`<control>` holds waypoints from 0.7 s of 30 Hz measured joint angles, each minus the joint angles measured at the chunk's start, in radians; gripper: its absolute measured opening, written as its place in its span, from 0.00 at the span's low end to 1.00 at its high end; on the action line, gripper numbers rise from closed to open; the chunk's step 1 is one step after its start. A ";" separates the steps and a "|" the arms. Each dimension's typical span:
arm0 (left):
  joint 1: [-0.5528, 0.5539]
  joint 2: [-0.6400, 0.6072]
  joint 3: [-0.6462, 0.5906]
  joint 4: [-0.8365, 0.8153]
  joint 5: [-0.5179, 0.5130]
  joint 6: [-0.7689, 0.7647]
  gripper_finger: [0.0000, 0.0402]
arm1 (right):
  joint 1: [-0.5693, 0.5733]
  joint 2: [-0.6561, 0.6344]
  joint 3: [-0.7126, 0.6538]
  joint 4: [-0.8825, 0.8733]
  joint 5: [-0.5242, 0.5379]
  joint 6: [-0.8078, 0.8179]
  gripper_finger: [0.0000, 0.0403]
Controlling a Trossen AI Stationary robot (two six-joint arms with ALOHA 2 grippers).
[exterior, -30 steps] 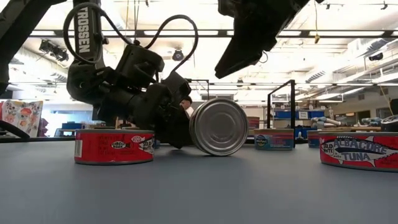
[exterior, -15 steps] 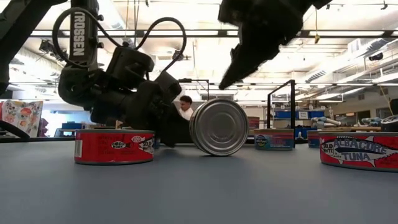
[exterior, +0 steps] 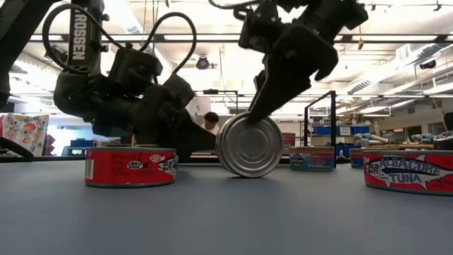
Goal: Stack canned seafood by type on shelf
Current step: Stack the green tuna can on top of the other green tuna can on the shelf
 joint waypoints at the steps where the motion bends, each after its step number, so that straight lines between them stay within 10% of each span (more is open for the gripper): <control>1: 0.000 0.000 -0.001 0.001 0.000 0.000 0.01 | 0.000 0.005 0.000 -0.007 0.000 0.000 0.61; 13: 0.000 0.000 -0.011 0.008 0.002 0.000 0.01 | 0.000 -0.004 0.053 -0.075 -0.002 -0.036 0.36; 21: 0.003 0.001 -0.077 0.143 0.004 -0.022 0.01 | -0.021 -0.014 0.206 -0.289 0.403 -0.240 0.36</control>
